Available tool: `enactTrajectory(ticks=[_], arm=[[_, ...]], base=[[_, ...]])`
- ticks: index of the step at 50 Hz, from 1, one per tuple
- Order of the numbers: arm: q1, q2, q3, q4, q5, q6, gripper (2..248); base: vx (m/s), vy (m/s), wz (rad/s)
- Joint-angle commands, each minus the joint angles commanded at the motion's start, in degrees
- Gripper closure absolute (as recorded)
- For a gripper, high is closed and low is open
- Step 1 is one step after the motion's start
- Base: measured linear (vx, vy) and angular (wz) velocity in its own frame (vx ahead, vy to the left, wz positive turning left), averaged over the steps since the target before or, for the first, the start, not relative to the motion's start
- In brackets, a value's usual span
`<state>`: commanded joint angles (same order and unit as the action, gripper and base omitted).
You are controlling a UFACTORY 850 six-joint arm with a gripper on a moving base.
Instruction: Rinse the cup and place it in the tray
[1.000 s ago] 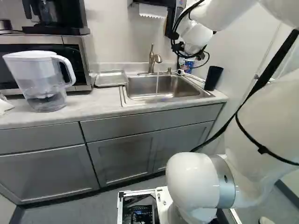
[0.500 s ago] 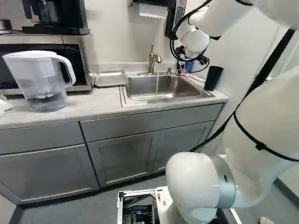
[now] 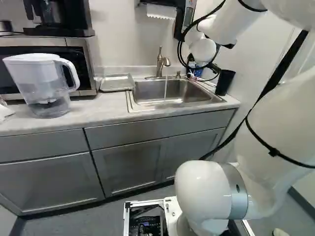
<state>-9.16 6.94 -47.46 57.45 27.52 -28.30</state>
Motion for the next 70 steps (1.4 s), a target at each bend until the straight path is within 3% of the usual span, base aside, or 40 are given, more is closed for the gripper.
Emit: enactTrajectory(ticks=[27,70], arm=[[0.5,-1.2,2.3,5.4,7.0,0.0,3],[0.8,-5.7,4.0,10.8,20.2,0.0,3]], base=[[0.000,0.000,0.000],[0.000,0.000,0.000]])
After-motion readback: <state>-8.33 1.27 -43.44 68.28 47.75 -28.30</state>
